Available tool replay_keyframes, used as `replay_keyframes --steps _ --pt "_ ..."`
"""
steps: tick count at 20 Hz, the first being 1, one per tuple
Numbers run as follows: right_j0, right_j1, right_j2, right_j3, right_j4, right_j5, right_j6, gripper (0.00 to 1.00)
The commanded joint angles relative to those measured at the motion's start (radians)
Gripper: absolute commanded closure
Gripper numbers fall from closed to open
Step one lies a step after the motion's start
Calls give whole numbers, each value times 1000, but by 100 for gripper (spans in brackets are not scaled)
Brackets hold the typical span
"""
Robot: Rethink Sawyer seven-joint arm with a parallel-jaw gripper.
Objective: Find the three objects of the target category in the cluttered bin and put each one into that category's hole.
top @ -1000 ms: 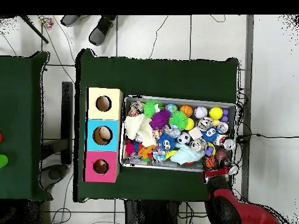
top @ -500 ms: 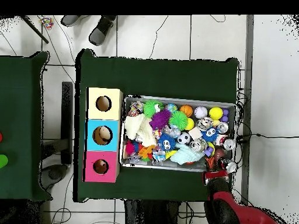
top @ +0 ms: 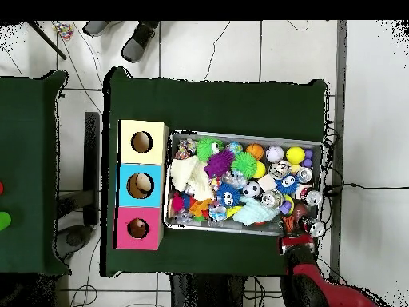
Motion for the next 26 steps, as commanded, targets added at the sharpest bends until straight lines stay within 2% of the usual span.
replay_keyframes --steps 1,5,9,12,18,24,26 --pt "-42 8 -105 123 -62 321 85 100" --pt "22 -57 -99 146 9 375 84 100" --pt "135 -153 -46 141 182 509 100 100" --pt "240 -189 -18 69 314 610 119 100" --pt "439 -207 -46 -50 482 747 187 100" --pt "637 -166 -73 -203 595 867 241 100" --pt "679 -137 -61 -261 633 895 242 100"
